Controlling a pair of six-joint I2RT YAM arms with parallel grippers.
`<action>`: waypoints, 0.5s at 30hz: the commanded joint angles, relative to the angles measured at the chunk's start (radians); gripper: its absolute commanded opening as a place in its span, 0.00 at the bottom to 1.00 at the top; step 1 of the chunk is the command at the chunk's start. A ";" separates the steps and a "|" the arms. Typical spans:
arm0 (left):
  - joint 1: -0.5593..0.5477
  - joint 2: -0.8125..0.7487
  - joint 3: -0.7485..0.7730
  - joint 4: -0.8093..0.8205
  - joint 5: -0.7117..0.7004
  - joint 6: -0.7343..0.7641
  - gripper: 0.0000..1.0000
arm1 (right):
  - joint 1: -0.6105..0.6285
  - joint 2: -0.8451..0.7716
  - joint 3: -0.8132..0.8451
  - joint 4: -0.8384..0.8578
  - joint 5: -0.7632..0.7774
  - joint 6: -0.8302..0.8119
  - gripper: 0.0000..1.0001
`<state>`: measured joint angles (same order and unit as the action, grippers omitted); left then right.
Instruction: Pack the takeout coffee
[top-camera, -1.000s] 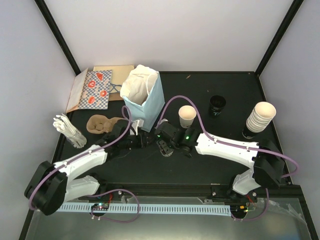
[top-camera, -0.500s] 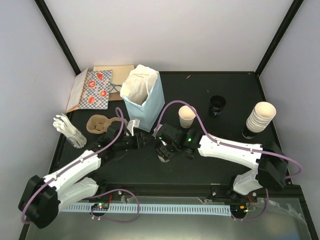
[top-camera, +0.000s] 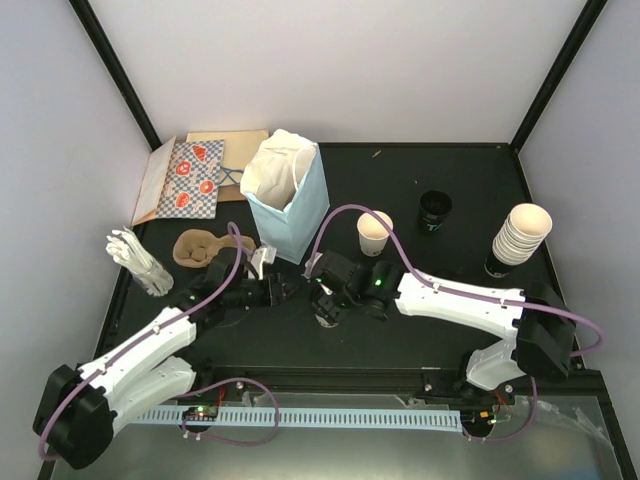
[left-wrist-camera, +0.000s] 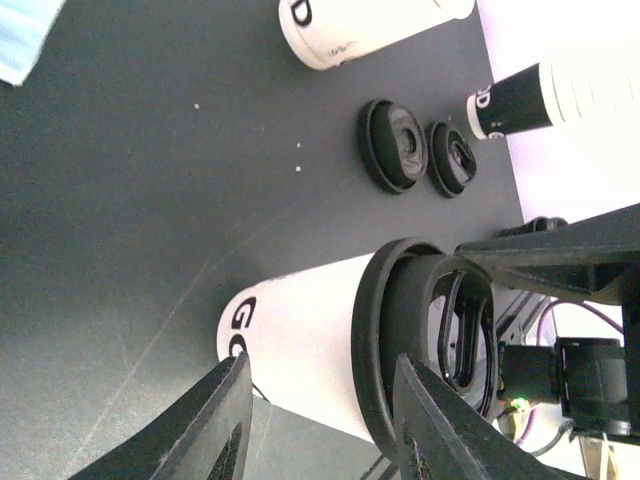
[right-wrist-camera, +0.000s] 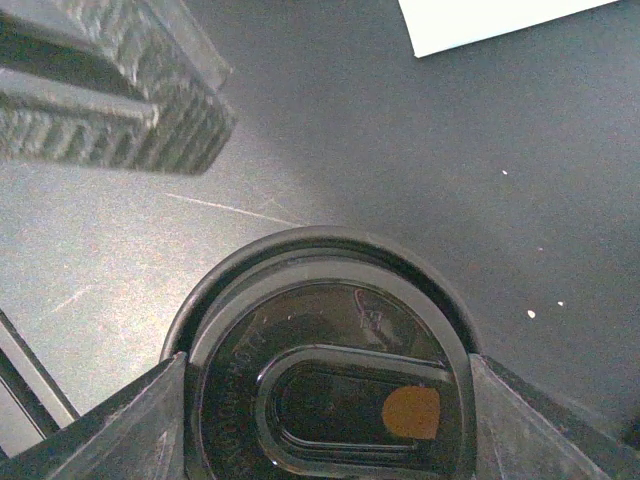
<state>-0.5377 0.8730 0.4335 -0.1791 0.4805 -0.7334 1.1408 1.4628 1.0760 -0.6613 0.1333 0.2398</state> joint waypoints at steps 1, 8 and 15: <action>0.006 0.040 -0.010 0.021 0.088 0.012 0.41 | 0.020 0.094 -0.043 -0.154 -0.047 -0.008 0.69; 0.006 0.087 -0.008 0.071 0.137 0.011 0.43 | 0.031 0.127 -0.046 -0.172 -0.040 -0.005 0.69; 0.006 0.117 -0.014 0.086 0.151 0.014 0.43 | 0.032 0.130 -0.045 -0.175 -0.048 -0.003 0.69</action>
<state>-0.5377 0.9749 0.4236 -0.1352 0.5945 -0.7338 1.1530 1.4971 1.1034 -0.6865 0.1566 0.2371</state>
